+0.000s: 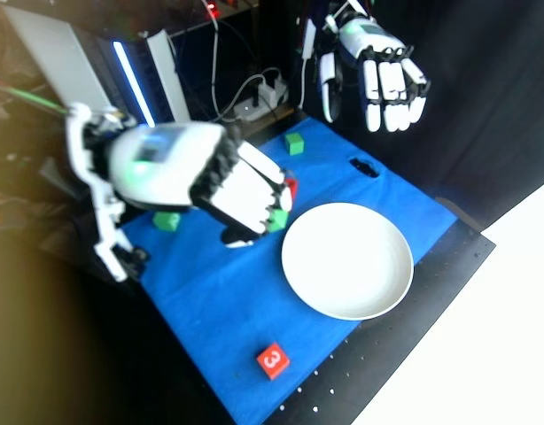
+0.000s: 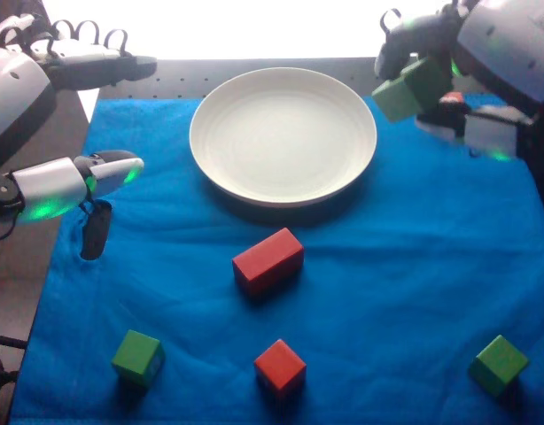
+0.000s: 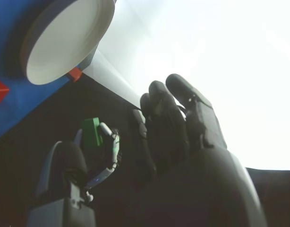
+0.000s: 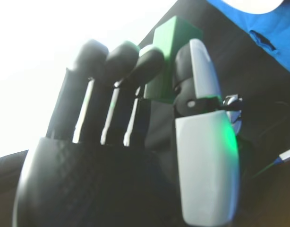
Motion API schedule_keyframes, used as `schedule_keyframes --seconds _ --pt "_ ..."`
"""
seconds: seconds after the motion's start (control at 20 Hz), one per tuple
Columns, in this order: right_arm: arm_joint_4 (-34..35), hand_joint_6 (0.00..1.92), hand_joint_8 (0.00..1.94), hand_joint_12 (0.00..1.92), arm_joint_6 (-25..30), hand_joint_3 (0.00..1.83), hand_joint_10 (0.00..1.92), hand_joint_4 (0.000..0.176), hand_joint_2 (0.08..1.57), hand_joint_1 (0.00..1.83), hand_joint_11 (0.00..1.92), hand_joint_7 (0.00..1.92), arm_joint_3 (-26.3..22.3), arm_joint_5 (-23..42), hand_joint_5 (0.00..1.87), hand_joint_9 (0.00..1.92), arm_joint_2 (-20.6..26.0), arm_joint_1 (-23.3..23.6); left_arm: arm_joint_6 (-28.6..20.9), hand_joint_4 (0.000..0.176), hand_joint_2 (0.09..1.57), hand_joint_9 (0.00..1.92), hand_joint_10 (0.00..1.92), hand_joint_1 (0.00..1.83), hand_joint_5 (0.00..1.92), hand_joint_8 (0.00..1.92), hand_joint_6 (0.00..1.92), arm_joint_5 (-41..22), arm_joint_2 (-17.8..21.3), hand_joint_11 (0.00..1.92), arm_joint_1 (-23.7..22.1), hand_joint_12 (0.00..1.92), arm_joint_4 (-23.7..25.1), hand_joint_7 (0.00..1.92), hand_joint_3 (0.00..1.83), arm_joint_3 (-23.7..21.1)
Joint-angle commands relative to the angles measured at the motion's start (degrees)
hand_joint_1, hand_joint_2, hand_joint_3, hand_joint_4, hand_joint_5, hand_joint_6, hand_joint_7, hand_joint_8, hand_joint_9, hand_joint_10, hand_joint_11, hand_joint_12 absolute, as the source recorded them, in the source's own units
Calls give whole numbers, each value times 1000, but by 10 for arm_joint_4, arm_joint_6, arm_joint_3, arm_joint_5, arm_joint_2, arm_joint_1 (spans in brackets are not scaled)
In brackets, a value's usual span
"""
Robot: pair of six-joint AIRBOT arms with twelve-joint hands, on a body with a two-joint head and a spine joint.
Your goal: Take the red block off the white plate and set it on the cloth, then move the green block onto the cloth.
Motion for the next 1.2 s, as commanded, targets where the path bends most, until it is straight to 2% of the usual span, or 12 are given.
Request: schedule_keyframes --seconds 0.0,0.1,0.3,0.5,0.6,0.7,0.75,0.8,0.85,1.0,1.05,1.15 --pt "-20 828 1268 1921 -2 0 1594 0 1132 1270 853 1000 -8 -91 964 978 8 -3 0 42 1153 449 2 723 486 0 0 -75 4 19 -3 1062 9 459 3 -1" --pt "-20 882 1184 1921 -1 0 1544 0 1130 1274 797 1039 -28 -120 951 939 27 -33 0 67 1158 392 4 706 465 0 0 -78 5 0 -1 943 8 425 1 -2" --pt "-20 776 1347 1890 6 0 1565 0 1143 1268 949 960 -62 -156 969 1044 55 -85 1 60 1163 394 3 697 459 0 1 -87 8 0 5 944 4 409 4 -5" --pt "-20 792 1092 1635 43 0 1322 0 1156 1276 1006 1073 -67 -162 1036 1092 58 -126 1 49 1174 401 1 675 453 0 0 -104 10 0 22 978 -4 407 3 -10" --pt "-16 984 1019 1572 47 0 1250 0 1183 1364 997 1018 -73 -162 931 998 58 -147 1 44 1182 397 1 668 452 3 2 -106 10 0 23 956 -5 416 4 -10" --pt "-9 991 1044 1533 51 0 1235 0 1187 1388 1081 968 -77 -162 919 998 57 -161 1 63 1185 382 1 658 442 2 0 -108 11 0 24 896 -5 402 2 -11" --pt "-7 843 1039 1542 51 0 1273 0 1161 1294 1143 1058 -78 -164 1037 1151 56 -166 1 58 1187 385 3 646 443 3 1 -108 11 0 24 897 -5 406 2 -11" --pt "-5 846 1094 1621 52 0 1315 0 1164 1370 1115 965 -80 -165 970 1000 56 -169 1 67 1182 348 4 647 434 2 1 -108 10 0 24 827 -5 390 0 -11" --pt "-5 715 1143 1663 52 0 1416 0 1158 1308 1144 1036 -81 -166 1072 1130 56 -169 1 71 1187 340 3 630 425 0 1 -108 11 0 25 813 -6 384 2 -11" --pt "-4 860 1145 1652 52 0 1324 0 1152 1386 1068 918 -82 -167 948 954 56 -171 1 70 1186 362 9 666 439 2 4 -110 10 0 26 837 -7 394 0 -11" --pt "-4 998 1159 1668 52 0 1329 0 1065 1308 797 846 -83 -168 770 834 57 -171 1 65 1186 372 9 657 446 4 5 -110 10 0 27 867 -7 402 0 -11" --pt "-3 865 906 1773 52 0 1155 0 1018 1001 121 384 -84 -170 327 277 58 -171 1 72 1187 354 3 656 440 1 1 -111 10 0 27 816 -8 385 0 -11"
